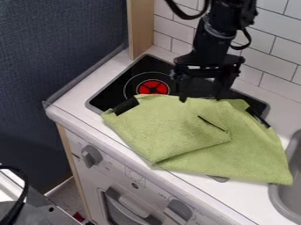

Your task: Unfold from right to left

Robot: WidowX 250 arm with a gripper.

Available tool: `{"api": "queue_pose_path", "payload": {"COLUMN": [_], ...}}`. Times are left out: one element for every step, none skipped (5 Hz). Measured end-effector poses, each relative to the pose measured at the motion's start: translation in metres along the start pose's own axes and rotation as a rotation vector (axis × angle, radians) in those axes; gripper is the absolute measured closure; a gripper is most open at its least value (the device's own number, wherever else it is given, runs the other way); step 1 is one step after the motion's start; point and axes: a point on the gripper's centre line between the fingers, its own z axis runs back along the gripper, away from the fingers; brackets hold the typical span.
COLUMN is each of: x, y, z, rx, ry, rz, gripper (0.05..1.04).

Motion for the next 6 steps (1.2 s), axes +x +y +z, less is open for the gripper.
{"api": "queue_pose_path", "payload": {"x": [-0.004,-0.009,-0.015,-0.016,-0.016,-0.014], "y": [-0.007,-0.015,-0.008,-0.004,-0.005,-0.006], "z": [-0.014,-0.034,-0.054,-0.065,-0.067,-0.066], "rx": [0.062,0.100,0.062,0.012,-0.025,-0.046], "ry": [-0.003,0.071,0.124,0.156,0.149,0.136], "rz": [0.235,0.416,0.445,0.472,0.452,0.443], "gripper": [0.083,0.083,0.085,0.150,0.441,0.731]}}
